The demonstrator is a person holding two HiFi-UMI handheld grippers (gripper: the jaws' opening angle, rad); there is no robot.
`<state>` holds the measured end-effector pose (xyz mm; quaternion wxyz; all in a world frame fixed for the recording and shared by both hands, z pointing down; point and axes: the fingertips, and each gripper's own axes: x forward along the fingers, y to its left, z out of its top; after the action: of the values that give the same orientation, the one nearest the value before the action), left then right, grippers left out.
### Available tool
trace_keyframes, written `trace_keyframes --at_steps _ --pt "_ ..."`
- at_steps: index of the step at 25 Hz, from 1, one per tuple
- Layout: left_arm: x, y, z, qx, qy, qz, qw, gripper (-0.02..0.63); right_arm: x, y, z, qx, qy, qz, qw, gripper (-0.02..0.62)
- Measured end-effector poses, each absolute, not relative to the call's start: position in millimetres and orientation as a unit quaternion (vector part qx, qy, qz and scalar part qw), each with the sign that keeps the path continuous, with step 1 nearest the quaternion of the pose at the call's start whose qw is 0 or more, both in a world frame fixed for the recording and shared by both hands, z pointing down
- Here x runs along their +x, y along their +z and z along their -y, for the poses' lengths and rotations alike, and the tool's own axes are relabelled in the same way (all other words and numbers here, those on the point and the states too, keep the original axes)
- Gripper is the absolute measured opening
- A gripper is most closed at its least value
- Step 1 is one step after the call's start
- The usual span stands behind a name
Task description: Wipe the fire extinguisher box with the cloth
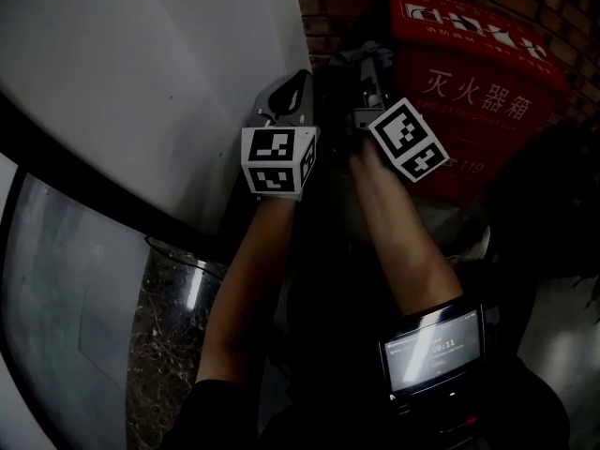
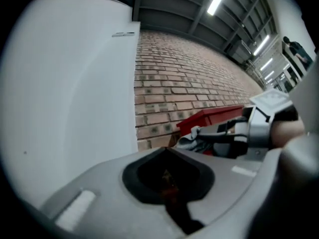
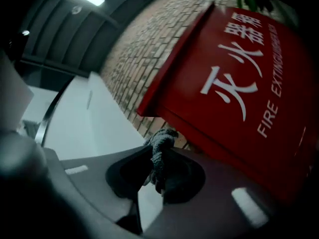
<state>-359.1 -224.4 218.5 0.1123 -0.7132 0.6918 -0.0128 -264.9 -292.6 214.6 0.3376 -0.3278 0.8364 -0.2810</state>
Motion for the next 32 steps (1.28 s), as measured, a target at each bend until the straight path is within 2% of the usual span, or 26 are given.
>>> trace_keyframes --at_steps 5,11,25,32 --pt "-379 203 226 -0.72 -0.012 -0.683 0.123 0.0 -257 223 322 -0.356 -0.362 -0.748 0.427 0.049" --pt "-383 214 232 -0.732 -0.02 -0.67 0.122 -0.001 -252 242 340 -0.374 -0.394 -0.702 0.46 0.049" --pt "-379 273 247 -0.749 -0.037 -0.657 0.072 0.0 -247 352 345 -0.407 -0.488 -0.626 0.451 0.048" --pt "-375 319 258 -0.755 -0.059 -0.651 0.046 0.0 -247 433 344 -0.437 -0.524 -0.598 0.421 0.048"
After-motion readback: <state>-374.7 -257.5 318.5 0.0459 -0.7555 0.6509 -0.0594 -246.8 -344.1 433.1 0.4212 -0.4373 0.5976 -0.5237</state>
